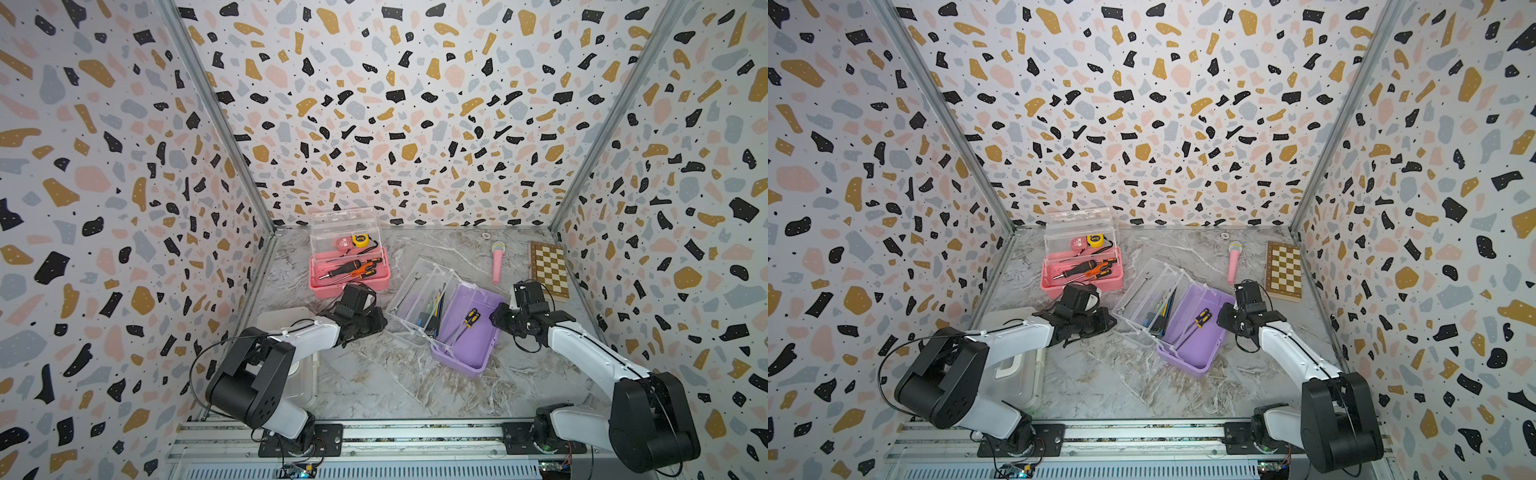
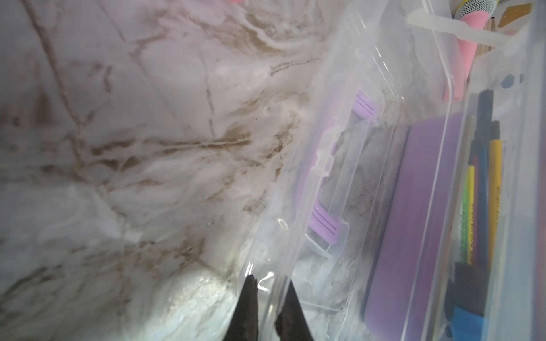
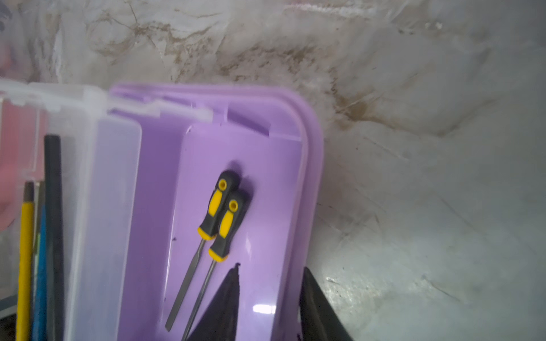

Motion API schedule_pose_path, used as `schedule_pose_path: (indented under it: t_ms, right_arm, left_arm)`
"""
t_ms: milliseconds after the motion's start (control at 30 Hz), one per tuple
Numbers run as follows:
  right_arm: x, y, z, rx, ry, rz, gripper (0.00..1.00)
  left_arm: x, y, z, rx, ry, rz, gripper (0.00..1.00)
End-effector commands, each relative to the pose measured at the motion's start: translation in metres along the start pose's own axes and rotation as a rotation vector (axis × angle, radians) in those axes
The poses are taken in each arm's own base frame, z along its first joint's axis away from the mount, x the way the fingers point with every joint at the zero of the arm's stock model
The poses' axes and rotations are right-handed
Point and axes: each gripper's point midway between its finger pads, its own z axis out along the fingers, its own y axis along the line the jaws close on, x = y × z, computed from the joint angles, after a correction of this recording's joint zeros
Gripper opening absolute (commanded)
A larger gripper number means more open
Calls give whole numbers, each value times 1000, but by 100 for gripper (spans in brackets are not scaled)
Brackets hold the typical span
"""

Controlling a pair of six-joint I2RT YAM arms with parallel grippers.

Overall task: Close toolboxes
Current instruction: Close the toolbox lid.

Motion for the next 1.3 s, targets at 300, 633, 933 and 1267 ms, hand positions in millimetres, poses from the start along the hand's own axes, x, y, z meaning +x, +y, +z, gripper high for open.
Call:
schedule_pose_path:
  t_ms: [300,633,933,1267]
  right_arm:
    - [9,18,2,-126,33,17,41]
    - [12,41,9,-285,27,79,41]
    - [20,88,29,-428,41,42,40]
    - [20,135,45,-536,44,21,40]
  left_arm:
    - [-31,-38,-43,-186,-77,361,0]
    - [-37,-99,-83,-197,-161,611,0]
    - [-30,-154,-118,-141,-246,798,0]
    - [1,-173,-112,-123,-211,909,0]
